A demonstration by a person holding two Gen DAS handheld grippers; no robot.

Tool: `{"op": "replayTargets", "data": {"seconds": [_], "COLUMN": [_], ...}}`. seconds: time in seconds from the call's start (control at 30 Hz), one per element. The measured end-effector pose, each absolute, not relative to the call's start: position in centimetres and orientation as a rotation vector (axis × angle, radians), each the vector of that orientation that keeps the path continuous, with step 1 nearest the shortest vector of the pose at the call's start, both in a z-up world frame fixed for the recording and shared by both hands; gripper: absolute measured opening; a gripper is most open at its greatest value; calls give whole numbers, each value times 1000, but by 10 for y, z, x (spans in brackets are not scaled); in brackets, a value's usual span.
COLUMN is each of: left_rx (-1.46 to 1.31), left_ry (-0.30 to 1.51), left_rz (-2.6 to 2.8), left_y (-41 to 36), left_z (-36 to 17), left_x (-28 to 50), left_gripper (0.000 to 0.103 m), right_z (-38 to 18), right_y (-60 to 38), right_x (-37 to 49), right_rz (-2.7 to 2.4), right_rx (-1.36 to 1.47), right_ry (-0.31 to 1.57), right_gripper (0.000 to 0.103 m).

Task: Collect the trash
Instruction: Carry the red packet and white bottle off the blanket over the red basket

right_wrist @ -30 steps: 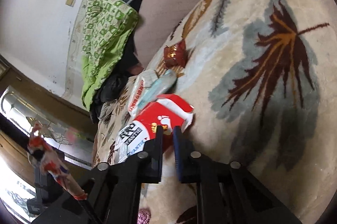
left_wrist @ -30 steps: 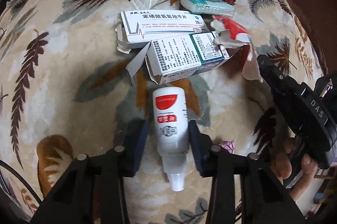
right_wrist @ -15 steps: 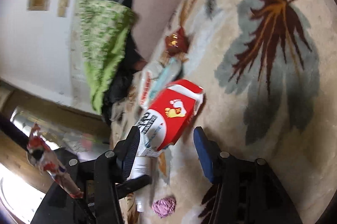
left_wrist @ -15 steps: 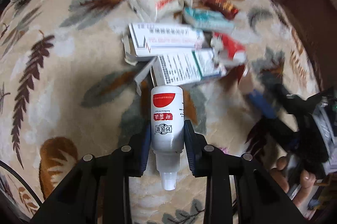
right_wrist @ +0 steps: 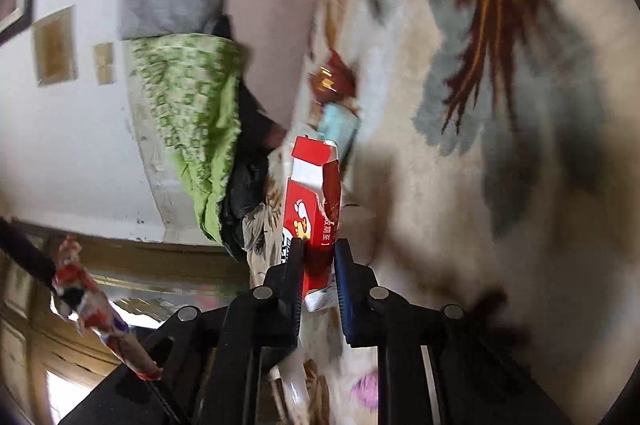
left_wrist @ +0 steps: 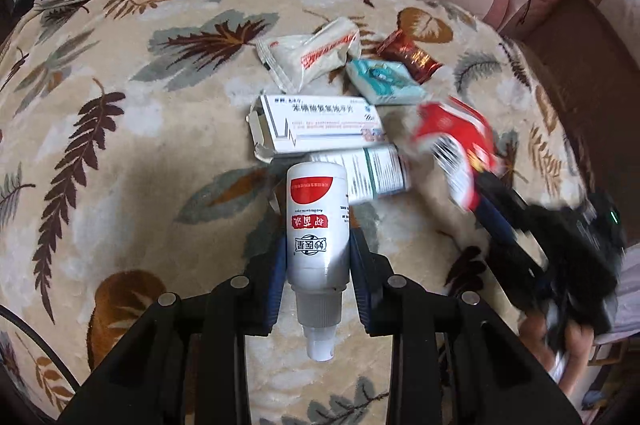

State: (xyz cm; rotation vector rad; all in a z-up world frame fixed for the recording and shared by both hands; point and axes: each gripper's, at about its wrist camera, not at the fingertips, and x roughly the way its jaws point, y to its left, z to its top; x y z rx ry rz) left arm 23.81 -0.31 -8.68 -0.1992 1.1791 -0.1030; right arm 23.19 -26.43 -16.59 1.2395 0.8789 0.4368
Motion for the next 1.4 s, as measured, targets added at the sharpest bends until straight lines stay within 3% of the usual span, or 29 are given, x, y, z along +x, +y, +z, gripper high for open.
{"op": "replayTargets", "data": {"seconds": [0.4, 0.63, 0.87, 1.4], "left_rx": [-339, -335, -364, -146], "left_ry": [1071, 1005, 1021, 982], "left_rz": [-274, -346, -491, -779], "left_y": [4, -24, -70, -186], "left_z": [-43, -12, -5, 31], "left_x": [202, 127, 58, -43], "left_gripper": [29, 29, 29, 29], "right_z": [-55, -7, 5, 14], "right_y": [-289, -309, -336, -398], "right_x": [64, -21, -82, -151], "right_rz": [313, 249, 179, -31], "right_rx": [922, 774, 707, 697], "right_ry": [661, 550, 507, 473], "right_gripper": [16, 16, 16, 16]}}
